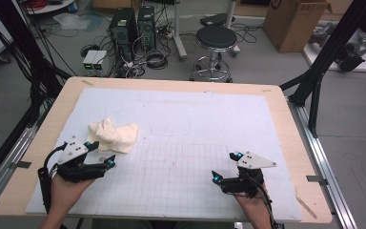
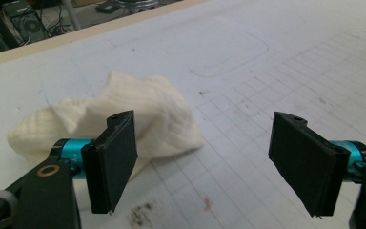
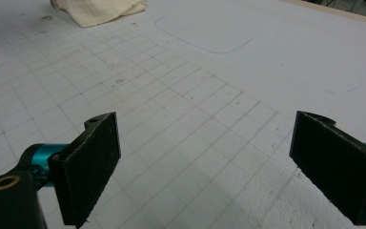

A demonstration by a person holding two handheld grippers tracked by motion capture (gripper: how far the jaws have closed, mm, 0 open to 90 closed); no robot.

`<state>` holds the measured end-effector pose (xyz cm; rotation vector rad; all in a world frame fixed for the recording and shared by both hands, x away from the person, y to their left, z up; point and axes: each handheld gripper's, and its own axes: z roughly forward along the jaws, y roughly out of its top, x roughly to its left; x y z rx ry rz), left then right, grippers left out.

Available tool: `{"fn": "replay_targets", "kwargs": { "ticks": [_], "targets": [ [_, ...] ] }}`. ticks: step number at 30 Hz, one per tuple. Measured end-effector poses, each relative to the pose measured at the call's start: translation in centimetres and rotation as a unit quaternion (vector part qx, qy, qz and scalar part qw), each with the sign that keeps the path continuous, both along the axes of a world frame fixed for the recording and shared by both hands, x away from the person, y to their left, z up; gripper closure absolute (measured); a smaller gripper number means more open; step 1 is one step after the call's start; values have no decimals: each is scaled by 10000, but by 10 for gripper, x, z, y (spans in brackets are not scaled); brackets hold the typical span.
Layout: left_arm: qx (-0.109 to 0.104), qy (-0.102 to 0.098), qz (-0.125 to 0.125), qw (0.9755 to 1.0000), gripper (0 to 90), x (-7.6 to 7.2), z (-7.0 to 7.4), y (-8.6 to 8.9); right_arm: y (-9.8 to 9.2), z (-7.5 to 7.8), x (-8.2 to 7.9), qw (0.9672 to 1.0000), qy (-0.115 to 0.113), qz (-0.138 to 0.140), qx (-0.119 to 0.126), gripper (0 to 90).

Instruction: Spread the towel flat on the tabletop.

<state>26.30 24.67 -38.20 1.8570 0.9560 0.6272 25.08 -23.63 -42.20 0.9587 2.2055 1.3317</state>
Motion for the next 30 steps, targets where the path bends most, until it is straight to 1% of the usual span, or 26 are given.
{"fn": "replay_targets", "kwargs": {
  "ticks": [1,3,6,8,9,11,12,13,15,19,20,22,23,26,27,28,30],
  "targets": [
    [-16,10,52,10000,253,5,2,0,0,0,0,10000,31,-7,27,94],
    [-24,15,146,9999,258,15,5,0,0,1,0,10000,7,-5,51,94],
    [84,-11,313,9995,265,27,6,-2,0,2,0,10000,-18,3,76,94],
    [136,54,415,9990,269,37,5,-2,-1,2,0,10000,-30,-4,91,94],
    [120,80,453,9989,271,41,4,-2,-2,2,0,9999,-7,-3,108,94],
    [5,190,487,9986,288,49,0,-2,-3,2,1,9999,-18,5,125,94],
    [5,236,494,9985,294,52,-2,-1,-3,2,0,9999,14,-5,155,94],
    [-38,309,555,9980,297,56,-5,-2,-3,2,1,9999,7,4,150,94],
    [-42,440,637,9970,309,64,-10,-1,-3,2,1,9999,-35,8,152,94],
    [0,654,803,9946,332,77,-21,1,-4,2,1,9998,-23,5,173,94],
    [21,716,844,9939,352,79,-24,1,-4,3,0,9998,-29,3,192,94],
    [28,808,876,9929,363,84,-28,3,-4,3,0,9998,-42,7,195,94],
    [59,836,899,9924,396,86,-30,4,-4,3,0,9998,-47,-6,189,94],
    [64,880,949,9916,422,89,-33,5,-4,2,0,9998,-7,20,210,94],
    [72,917,947,9912,462,90,-34,5,-4,2,1,9998,-17,28,208,94],
    [117,974,953,9906,476,91,-36,5,-4,2,1,9998,-9,27,212,94],
    [72,1108,985,9889,518,94,-40,6,-4,2,1,9998,-16,42,215,94]
  ]
}}
